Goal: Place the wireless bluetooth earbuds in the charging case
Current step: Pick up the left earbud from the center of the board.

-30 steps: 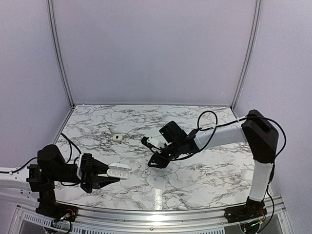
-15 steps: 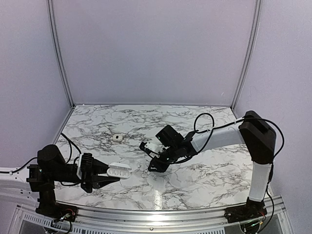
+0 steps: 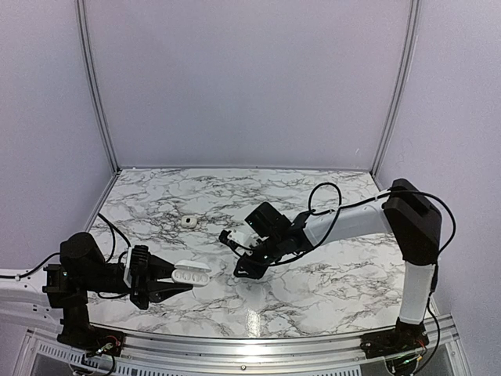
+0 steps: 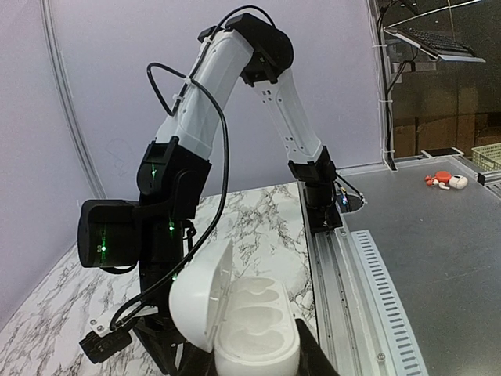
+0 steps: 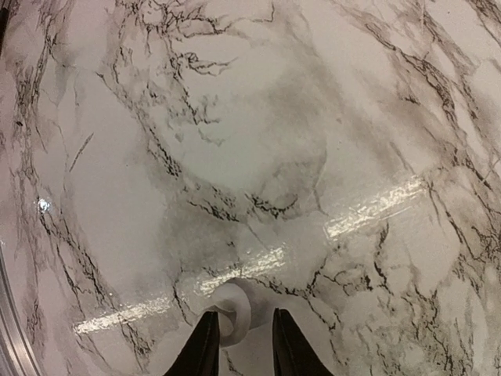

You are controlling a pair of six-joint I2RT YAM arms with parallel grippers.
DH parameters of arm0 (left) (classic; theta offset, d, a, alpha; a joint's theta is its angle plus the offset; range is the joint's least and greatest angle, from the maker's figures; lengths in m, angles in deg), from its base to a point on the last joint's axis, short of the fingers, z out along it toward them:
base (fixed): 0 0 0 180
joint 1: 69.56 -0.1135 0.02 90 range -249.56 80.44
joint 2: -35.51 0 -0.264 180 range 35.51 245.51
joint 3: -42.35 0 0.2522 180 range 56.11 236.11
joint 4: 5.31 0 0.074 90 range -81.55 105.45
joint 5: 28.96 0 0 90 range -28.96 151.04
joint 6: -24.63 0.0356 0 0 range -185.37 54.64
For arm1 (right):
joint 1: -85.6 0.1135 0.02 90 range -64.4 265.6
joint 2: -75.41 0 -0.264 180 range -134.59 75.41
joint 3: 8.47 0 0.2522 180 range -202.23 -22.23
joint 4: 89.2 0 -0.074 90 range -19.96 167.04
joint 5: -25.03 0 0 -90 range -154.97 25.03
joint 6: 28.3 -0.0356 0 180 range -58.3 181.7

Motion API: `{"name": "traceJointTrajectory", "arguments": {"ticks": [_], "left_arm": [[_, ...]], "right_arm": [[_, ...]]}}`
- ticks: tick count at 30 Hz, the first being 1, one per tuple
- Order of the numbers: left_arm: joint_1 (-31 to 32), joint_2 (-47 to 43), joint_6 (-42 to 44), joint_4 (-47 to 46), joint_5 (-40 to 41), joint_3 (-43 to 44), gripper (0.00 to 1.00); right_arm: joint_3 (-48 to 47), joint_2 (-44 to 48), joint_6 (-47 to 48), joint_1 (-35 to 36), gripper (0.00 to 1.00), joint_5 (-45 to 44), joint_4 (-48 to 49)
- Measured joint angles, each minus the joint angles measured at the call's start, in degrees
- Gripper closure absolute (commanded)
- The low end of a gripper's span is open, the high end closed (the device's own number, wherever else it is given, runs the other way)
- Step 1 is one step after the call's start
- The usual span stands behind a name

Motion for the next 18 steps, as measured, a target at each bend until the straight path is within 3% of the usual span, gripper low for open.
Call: {"name": "traceJointTrajectory", "arguments": {"ticks": [18], "left_arm": [[0.0,0.0,0.0,0.0,0.4,-0.1,1.00]], "right_arm": [[-1.4,-1.1,0.2,1.2,0.90,0.3,-0.8]]}}
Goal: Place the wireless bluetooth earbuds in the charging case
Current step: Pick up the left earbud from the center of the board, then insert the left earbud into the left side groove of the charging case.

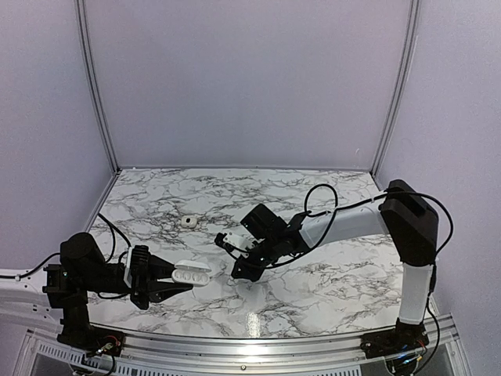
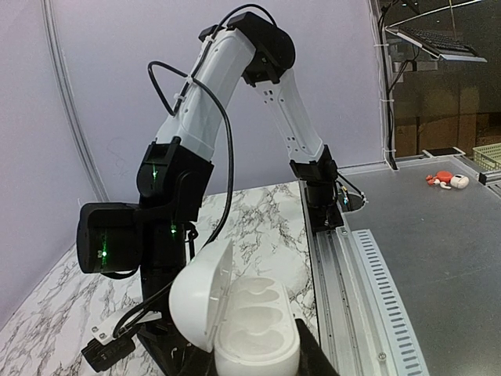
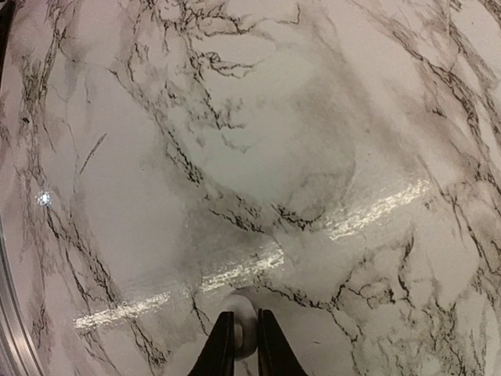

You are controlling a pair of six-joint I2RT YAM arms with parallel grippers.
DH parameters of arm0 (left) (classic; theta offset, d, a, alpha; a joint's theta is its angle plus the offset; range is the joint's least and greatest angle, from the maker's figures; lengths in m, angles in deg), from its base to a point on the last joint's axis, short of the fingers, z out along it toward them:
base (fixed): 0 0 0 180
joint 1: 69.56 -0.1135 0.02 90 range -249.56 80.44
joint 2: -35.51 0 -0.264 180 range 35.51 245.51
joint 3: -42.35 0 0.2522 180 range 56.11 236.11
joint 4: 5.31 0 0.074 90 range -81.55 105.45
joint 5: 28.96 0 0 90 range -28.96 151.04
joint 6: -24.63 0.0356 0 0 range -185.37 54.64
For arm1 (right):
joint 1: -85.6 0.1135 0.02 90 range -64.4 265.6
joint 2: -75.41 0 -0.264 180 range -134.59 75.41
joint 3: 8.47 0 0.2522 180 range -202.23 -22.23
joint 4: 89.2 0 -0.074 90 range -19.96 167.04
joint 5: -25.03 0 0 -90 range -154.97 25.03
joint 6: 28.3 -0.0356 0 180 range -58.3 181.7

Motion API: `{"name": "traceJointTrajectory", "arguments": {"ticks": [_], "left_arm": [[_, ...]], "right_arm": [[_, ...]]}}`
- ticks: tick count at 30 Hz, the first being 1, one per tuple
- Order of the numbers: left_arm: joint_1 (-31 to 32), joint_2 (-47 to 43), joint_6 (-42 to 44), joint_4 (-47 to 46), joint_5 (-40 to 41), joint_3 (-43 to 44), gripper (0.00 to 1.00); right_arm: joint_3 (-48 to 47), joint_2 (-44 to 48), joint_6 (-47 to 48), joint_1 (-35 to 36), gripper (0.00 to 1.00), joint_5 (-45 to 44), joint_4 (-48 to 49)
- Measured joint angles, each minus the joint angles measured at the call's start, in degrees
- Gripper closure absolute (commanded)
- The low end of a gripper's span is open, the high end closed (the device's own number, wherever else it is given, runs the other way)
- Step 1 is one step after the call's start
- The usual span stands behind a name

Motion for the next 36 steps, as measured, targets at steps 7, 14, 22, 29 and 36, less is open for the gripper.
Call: {"name": "traceJointTrajectory", "arguments": {"ticks": [7,14,22,29,36], "left_arm": [[0.0,0.0,0.0,0.0,0.0,0.0,1.00],[0.0,0.0,0.0,0.0,0.0,0.0,1.00],[0.0,-0.1,0.0,0.0,0.3,0.0,1.00],[0.0,-1.3,0.0,0.0,1.3,-0.5,1.00],[0.0,-1.9,0.0,0.0,1.5,-0.6,1.00]], "right_arm": [[-0.2,-0.1,0.2,0.2,0.94,0.0,-0.2],[-0.8,-0.1,0.2,1.0,1.00,0.1,-0.9],[-0.5,0.9,0.6,1.3,1.00,-0.5,-1.4],[4.0,12.7,1.9,1.6,1.00,-3.0,-0.9],[8.5,30.7,3.9,1.6,1.00,-4.0,1.6]]}}
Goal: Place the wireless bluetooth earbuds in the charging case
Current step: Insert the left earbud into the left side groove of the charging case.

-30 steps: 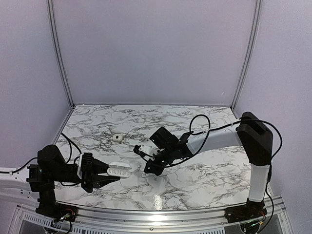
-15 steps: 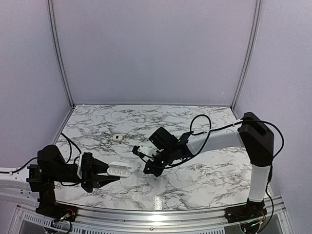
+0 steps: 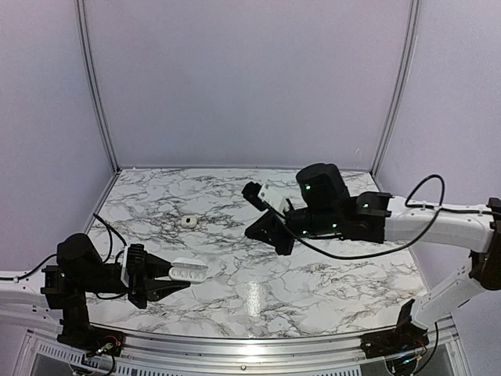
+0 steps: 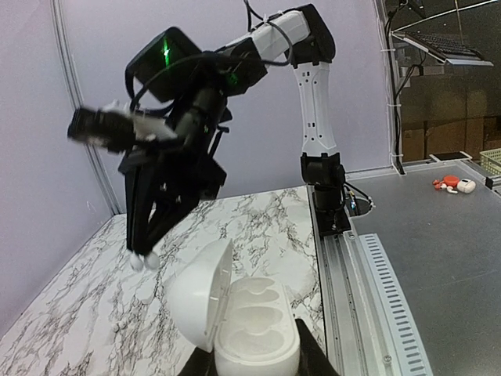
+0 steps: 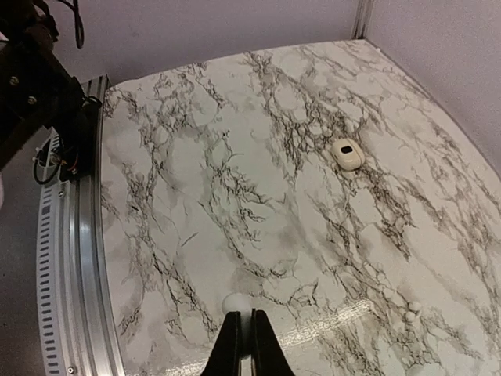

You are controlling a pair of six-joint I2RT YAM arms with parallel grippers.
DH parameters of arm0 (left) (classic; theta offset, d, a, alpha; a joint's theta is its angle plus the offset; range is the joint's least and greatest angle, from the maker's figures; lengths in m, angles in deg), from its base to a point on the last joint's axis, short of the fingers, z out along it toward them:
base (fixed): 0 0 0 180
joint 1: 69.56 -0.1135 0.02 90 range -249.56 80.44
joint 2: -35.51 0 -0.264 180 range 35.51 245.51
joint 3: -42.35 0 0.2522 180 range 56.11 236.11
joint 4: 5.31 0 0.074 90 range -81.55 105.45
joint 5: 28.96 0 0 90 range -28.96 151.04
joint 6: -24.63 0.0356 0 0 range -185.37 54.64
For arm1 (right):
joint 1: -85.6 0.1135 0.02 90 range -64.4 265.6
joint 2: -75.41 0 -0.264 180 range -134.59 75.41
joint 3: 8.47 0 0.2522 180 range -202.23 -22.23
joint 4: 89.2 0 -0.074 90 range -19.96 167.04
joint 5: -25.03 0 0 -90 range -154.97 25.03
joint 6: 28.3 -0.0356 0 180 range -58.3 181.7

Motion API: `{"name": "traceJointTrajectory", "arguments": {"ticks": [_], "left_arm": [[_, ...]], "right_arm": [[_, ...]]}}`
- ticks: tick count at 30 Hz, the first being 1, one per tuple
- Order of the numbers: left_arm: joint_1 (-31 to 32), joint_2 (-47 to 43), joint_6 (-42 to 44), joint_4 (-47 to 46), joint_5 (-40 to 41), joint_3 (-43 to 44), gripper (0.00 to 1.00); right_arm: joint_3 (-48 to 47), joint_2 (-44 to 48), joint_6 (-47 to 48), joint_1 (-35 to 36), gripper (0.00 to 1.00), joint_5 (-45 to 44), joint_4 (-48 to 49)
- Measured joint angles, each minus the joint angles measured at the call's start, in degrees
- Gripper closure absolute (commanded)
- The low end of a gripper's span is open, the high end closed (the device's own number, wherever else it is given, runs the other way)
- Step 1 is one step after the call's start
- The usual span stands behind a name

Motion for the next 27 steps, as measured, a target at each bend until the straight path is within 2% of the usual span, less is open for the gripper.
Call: {"name": "traceJointTrajectory", "arguments": {"ticks": [4,9,13,20,27], "left_arm": [[0.0,0.3,0.0,0.0,-0.3,0.0,1.00],[0.0,2.5,-0.2,0.0,-1.1,0.0,1.00],[0.0,3.1,-0.9,0.0,-1.5,0.2,1.00],[0.0,3.7,-2.7,0.0,-1.5,1.1,1.00],[0.0,3.5,-4.1,0.0,-1.5,1.1,1.00]], "right_arm": [[1.4,9.3,1.9,1.1,1.00,-0.2,0.8],[0.0,15.4,4.3,7.5,1.00,-1.6,2.7],[-3.8,13.8,6.0,14.3,1.00,-4.1,3.5],[-9.6,5.4,9.3,23.6,1.00,-10.1,4.9],[-10.2,-0.1,10.9,26.4,1.00,-14.6,5.5]]}}
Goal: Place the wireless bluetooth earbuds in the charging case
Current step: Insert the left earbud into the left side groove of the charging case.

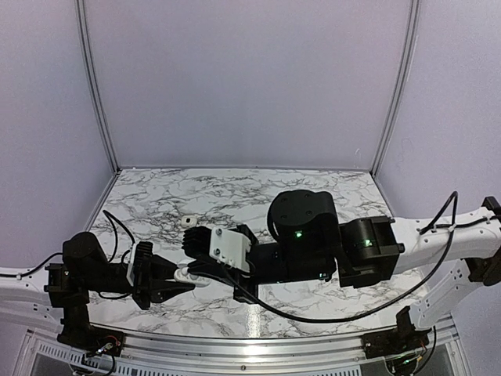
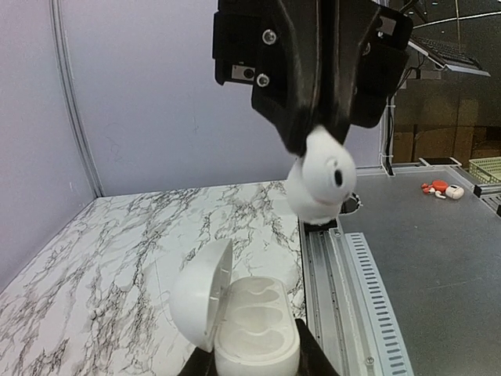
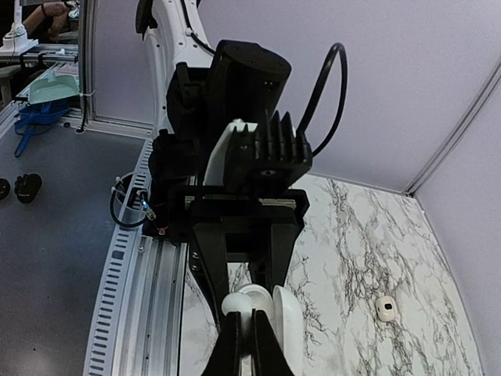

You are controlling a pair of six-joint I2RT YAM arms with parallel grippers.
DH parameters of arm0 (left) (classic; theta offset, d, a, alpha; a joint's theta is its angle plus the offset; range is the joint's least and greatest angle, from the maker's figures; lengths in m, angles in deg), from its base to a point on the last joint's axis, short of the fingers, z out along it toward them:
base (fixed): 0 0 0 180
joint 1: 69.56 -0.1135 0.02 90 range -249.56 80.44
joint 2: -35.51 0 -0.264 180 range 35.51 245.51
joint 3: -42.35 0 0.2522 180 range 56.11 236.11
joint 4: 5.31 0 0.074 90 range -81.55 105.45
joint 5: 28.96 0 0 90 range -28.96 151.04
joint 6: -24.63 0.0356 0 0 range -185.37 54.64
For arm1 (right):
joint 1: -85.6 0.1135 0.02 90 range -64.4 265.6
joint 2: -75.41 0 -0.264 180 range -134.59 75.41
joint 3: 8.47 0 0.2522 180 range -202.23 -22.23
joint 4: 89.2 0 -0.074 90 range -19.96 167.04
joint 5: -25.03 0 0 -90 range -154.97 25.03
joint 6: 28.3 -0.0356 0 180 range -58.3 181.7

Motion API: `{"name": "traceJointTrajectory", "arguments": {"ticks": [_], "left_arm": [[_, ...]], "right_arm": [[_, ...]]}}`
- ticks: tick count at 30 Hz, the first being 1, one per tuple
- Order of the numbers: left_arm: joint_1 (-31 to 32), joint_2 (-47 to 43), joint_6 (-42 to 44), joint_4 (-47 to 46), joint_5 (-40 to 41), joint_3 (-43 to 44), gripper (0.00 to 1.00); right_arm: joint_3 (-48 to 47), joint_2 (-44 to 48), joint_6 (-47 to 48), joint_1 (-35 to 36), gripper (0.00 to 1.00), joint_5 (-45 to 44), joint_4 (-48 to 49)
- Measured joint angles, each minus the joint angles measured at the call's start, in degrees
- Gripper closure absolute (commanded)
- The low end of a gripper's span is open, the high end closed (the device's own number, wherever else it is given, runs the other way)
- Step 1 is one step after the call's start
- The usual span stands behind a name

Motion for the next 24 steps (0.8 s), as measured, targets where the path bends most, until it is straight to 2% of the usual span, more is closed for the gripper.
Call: {"name": "traceJointTrajectory", "arguments": {"ticks": [24], "left_arm": [[0.0,-1.8,-0.3,0.0,0.2,0.0,1.00]], "right_arm": [[-2.7,-6.0,3.5,0.1,1.00,-5.9,1.9]]}}
